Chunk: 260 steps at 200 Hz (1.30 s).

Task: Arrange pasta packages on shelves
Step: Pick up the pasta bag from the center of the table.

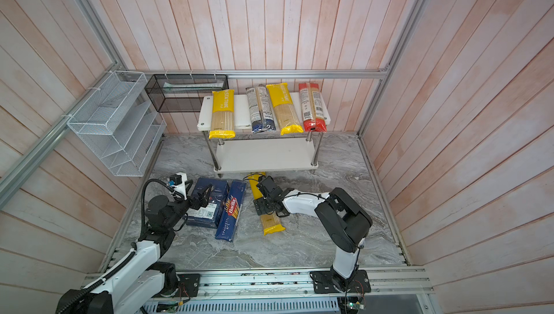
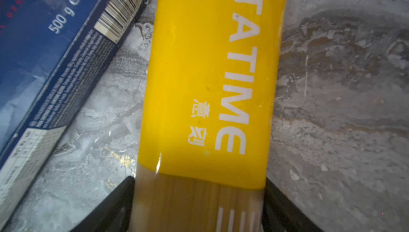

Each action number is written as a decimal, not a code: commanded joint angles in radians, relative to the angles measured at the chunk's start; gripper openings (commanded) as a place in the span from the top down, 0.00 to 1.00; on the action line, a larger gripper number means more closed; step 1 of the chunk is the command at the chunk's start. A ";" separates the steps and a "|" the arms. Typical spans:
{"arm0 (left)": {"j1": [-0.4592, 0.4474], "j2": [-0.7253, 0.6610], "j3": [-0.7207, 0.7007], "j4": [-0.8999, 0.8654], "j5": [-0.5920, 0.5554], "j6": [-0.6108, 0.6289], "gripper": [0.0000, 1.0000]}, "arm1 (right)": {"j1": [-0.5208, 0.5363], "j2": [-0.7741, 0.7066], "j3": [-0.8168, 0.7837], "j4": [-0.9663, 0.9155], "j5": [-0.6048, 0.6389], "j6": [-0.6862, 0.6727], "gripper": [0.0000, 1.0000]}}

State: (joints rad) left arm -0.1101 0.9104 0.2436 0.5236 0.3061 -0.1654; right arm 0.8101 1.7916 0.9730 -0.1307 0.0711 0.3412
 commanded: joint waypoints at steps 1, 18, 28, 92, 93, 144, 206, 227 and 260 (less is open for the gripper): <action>0.006 -0.004 -0.006 0.024 0.006 -0.005 0.00 | -0.003 0.064 -0.040 -0.086 0.002 0.027 0.17; 0.006 -0.004 -0.005 0.024 0.003 -0.004 0.00 | -0.003 0.053 -0.045 -0.084 0.008 0.025 0.18; 0.005 -0.004 -0.006 0.024 0.004 -0.005 0.00 | -0.003 0.047 -0.049 -0.079 0.011 0.026 0.19; 0.006 -0.008 -0.007 0.024 0.000 -0.006 0.00 | -0.003 0.044 -0.068 -0.049 -0.015 0.004 0.32; 0.006 -0.008 -0.007 0.024 0.000 -0.006 0.00 | -0.003 0.043 -0.069 -0.049 -0.015 0.005 0.32; 0.006 -0.007 -0.007 0.023 -0.006 -0.008 0.00 | -0.002 0.001 -0.085 -0.037 -0.007 0.000 0.45; 0.007 -0.015 -0.010 0.022 -0.025 -0.016 0.00 | -0.002 -0.092 -0.148 0.025 0.016 -0.007 0.60; 0.006 -0.003 -0.004 0.020 -0.020 -0.015 0.00 | -0.001 -0.126 -0.169 0.048 0.023 -0.017 0.65; 0.006 0.005 0.003 0.018 -0.017 -0.014 0.00 | -0.002 -0.147 -0.172 0.046 0.025 -0.019 0.73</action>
State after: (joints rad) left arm -0.1093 0.9108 0.2436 0.5232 0.2871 -0.1764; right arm 0.8074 1.6604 0.8219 -0.0296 0.0811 0.3321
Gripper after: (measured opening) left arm 0.998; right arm 0.297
